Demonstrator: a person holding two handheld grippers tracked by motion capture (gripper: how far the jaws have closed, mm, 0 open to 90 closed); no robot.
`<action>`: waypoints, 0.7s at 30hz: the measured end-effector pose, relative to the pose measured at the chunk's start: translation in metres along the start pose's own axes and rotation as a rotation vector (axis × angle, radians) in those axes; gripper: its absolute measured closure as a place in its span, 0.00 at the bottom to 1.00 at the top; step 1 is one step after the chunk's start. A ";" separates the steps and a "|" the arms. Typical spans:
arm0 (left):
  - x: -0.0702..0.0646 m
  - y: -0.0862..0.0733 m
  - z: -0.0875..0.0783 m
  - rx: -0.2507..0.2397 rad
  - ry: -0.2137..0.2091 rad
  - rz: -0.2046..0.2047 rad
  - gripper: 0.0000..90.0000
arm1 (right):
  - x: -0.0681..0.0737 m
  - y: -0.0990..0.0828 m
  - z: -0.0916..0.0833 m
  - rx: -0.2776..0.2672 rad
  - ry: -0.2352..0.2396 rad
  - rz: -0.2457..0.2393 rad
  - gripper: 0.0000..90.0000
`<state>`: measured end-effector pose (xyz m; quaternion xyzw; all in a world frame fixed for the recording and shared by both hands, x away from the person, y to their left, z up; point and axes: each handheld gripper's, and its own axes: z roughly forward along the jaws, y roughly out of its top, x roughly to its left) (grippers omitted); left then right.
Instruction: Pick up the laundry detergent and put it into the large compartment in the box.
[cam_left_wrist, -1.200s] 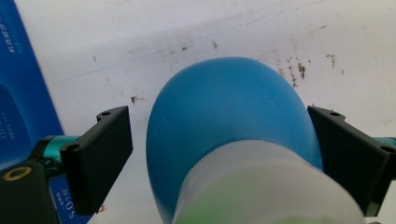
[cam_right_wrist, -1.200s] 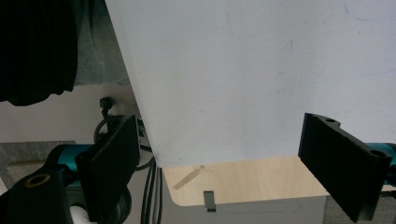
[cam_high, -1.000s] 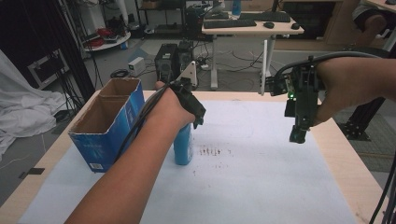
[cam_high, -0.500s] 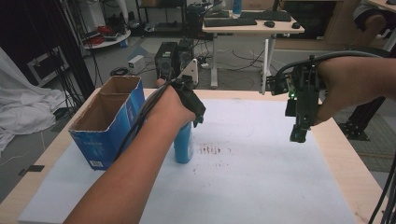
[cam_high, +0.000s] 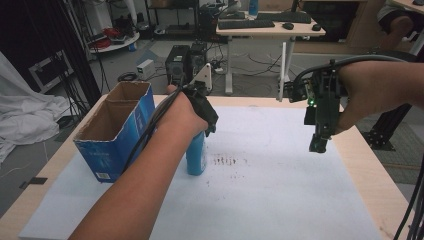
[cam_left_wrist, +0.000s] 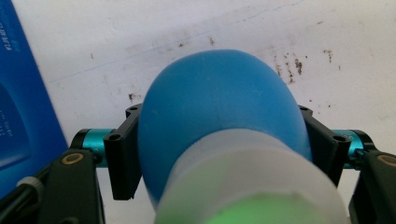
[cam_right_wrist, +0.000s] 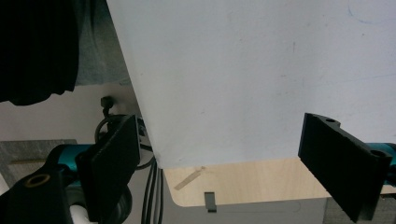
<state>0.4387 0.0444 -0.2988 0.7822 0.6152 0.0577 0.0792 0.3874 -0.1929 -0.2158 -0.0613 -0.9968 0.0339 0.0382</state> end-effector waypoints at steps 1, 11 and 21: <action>0.000 0.000 0.001 0.005 0.005 0.004 0.33 | -0.001 -0.001 0.000 0.008 0.000 0.002 0.13; 0.001 0.003 0.002 0.008 0.000 -0.005 0.36 | -0.001 -0.003 0.002 0.004 0.005 0.006 0.13; 0.002 0.006 0.003 0.032 -0.019 -0.031 0.41 | -0.002 -0.002 0.005 0.004 0.009 0.010 0.13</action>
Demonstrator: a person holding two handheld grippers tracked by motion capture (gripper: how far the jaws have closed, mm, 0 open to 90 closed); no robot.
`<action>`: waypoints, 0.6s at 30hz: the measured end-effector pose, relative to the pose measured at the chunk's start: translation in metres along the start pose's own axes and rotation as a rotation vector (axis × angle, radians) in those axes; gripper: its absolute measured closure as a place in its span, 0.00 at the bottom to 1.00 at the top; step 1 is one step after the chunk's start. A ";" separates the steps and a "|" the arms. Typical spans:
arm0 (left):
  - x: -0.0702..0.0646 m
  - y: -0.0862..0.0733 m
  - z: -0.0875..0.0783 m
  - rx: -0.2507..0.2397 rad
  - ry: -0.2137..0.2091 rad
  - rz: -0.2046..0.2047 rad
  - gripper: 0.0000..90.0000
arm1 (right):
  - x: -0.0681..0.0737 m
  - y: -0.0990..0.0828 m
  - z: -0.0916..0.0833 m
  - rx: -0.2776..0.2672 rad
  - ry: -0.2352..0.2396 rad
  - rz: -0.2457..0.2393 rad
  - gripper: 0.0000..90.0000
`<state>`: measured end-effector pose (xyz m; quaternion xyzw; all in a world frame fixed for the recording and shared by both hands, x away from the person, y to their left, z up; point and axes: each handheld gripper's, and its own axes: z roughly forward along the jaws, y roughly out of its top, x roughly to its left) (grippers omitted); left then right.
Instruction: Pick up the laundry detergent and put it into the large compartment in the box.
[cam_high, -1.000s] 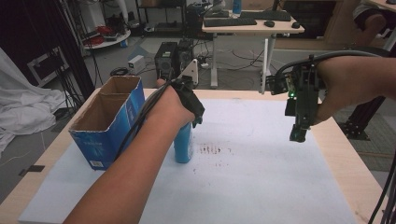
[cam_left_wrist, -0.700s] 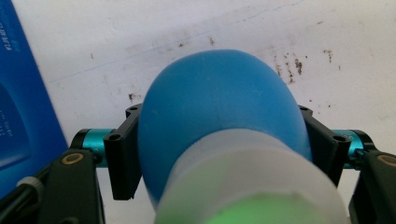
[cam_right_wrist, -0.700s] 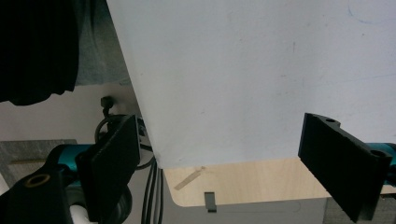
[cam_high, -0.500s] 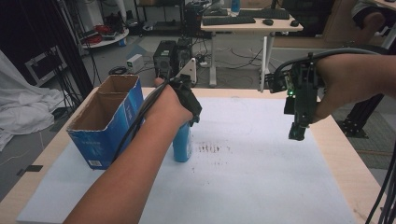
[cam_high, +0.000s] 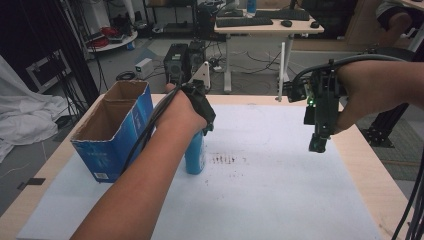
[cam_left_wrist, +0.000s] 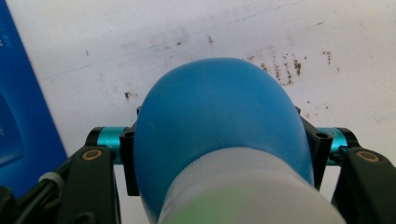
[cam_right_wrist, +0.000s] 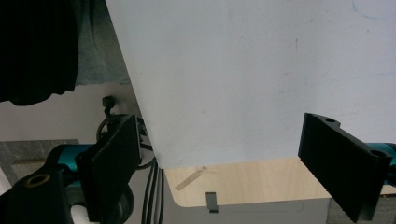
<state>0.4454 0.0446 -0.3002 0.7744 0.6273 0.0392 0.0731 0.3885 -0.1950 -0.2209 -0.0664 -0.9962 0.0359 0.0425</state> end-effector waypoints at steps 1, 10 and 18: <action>0.000 0.000 0.000 0.000 0.000 0.000 0.41 | 0.000 0.000 0.000 0.000 0.000 0.000 0.13; 0.000 0.001 -0.001 0.023 -0.002 0.053 0.43 | -0.001 0.002 0.002 0.004 0.004 -0.001 0.13; 0.003 -0.003 -0.011 0.022 -0.005 0.086 0.43 | -0.002 0.003 0.004 0.005 0.004 -0.008 0.13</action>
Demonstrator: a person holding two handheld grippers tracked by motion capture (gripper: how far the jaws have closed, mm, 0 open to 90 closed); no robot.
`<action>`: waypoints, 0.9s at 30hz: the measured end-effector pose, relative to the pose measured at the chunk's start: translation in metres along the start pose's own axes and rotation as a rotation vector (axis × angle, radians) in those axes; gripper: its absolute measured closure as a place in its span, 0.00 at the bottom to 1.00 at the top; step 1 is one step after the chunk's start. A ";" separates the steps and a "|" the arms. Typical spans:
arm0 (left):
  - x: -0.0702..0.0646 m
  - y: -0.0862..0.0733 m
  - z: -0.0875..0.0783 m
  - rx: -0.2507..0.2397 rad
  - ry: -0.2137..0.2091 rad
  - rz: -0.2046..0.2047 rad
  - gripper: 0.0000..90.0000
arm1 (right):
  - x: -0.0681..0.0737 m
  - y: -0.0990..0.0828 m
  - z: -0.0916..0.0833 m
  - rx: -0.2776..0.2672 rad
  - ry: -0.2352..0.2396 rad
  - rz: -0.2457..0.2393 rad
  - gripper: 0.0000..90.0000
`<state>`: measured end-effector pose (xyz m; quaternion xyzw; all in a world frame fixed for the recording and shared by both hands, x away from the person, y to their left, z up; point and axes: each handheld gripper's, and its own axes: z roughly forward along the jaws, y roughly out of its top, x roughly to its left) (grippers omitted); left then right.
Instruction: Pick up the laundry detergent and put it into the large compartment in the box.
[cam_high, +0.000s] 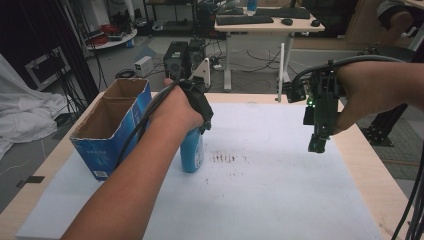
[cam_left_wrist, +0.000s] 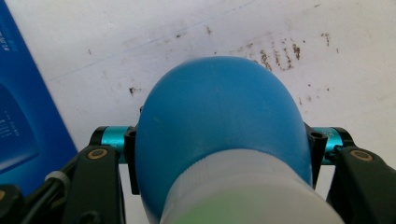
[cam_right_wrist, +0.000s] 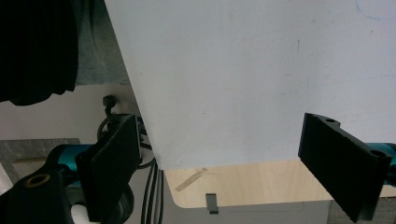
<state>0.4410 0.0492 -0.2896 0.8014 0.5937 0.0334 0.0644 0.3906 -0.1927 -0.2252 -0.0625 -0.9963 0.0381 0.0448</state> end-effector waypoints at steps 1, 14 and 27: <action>0.000 0.000 0.000 0.000 0.000 0.000 0.43 | 0.000 0.000 0.000 -0.002 0.004 0.004 0.13; 0.007 -0.019 -0.062 0.039 -0.072 0.216 0.43 | 0.000 0.001 -0.002 -0.013 0.002 0.007 0.13; 0.019 -0.030 -0.121 0.052 -0.056 0.406 0.43 | 0.003 -0.001 -0.004 -0.014 -0.003 0.010 0.13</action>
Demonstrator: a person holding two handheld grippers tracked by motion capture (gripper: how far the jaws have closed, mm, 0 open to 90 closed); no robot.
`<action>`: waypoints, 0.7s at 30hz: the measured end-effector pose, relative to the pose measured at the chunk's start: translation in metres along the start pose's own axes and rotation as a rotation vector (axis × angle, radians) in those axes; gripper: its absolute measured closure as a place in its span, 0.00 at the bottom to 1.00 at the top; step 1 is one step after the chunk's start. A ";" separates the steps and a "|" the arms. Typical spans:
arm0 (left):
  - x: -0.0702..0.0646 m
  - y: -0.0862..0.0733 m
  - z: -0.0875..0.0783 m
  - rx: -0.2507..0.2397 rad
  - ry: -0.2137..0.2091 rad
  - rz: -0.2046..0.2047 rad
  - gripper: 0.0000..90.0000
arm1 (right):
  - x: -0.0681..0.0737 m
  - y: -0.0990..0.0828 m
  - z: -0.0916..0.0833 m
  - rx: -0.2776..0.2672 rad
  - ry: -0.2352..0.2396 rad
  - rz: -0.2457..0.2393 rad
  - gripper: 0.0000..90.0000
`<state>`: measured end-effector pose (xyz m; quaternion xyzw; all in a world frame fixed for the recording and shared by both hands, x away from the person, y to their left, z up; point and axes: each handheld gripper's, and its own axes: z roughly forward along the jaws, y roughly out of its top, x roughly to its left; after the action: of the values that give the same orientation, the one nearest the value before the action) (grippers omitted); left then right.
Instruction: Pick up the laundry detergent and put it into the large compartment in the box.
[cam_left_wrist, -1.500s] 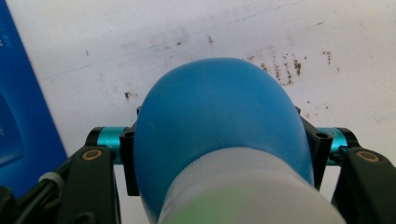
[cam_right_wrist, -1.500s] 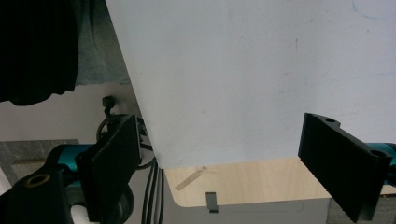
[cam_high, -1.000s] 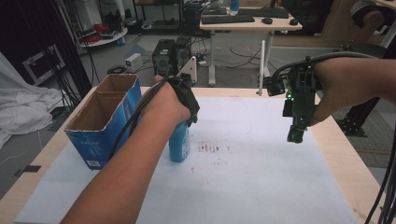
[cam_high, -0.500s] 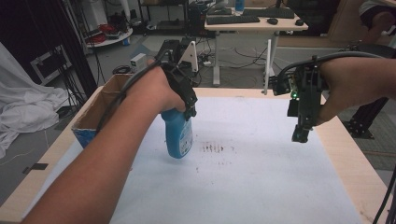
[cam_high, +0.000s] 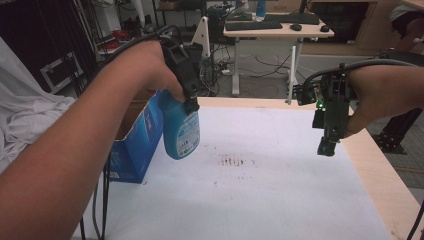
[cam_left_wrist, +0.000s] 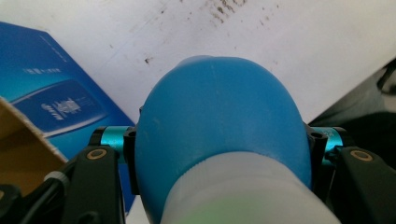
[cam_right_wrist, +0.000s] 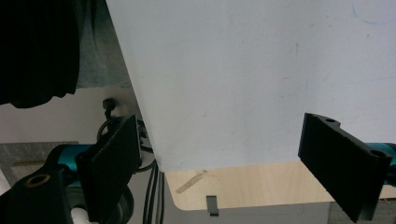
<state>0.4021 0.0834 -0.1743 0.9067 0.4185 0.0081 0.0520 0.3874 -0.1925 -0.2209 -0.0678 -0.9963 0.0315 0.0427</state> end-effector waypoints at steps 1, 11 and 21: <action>0.001 -0.002 -0.004 -0.005 0.001 -0.009 0.43 | 0.000 0.000 0.000 -0.003 0.000 -0.007 0.13; 0.022 -0.019 -0.040 -0.031 0.043 -0.073 0.43 | -0.001 0.001 0.000 0.000 0.004 -0.010 0.13; 0.050 -0.042 -0.082 -0.057 0.058 -0.129 0.43 | -0.002 -0.001 0.000 0.000 0.004 -0.010 0.13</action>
<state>0.3982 0.1551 -0.0986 0.8753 0.4771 0.0428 0.0662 0.3895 -0.1941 -0.2211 -0.0630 -0.9965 0.0312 0.0450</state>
